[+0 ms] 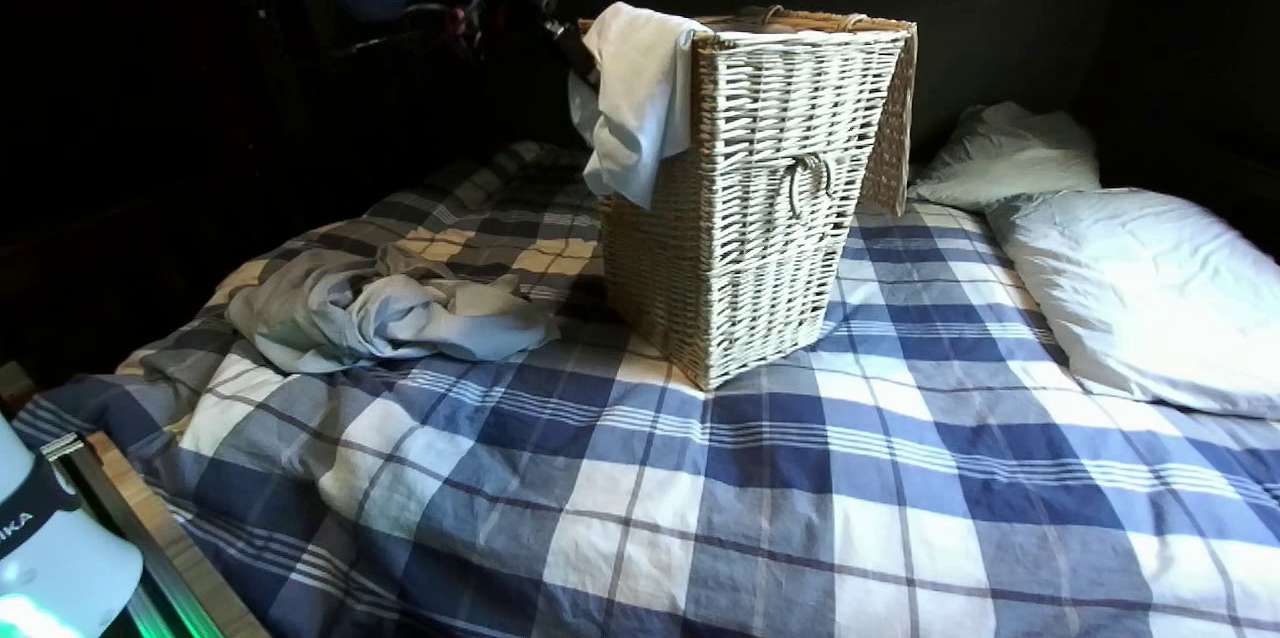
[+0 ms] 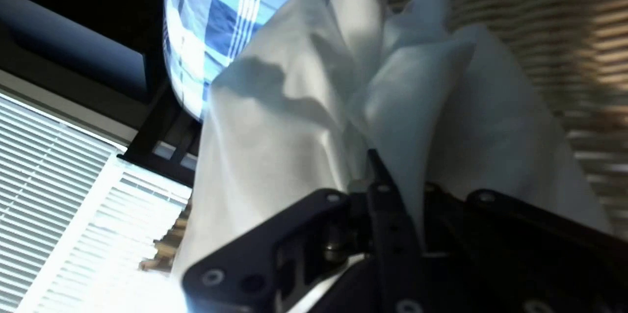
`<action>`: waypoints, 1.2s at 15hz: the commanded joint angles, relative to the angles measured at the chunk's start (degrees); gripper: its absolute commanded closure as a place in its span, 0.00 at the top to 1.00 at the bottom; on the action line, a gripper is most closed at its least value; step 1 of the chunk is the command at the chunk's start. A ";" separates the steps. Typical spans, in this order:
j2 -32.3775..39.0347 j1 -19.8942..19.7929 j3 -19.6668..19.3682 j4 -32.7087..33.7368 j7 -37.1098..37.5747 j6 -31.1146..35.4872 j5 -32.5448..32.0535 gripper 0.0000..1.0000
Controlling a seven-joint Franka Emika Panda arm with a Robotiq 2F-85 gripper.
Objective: Put the white cloth in the laundry basket
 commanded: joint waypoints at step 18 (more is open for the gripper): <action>10.71 -2.99 -2.22 27.54 1.83 9.58 -12.72 0.00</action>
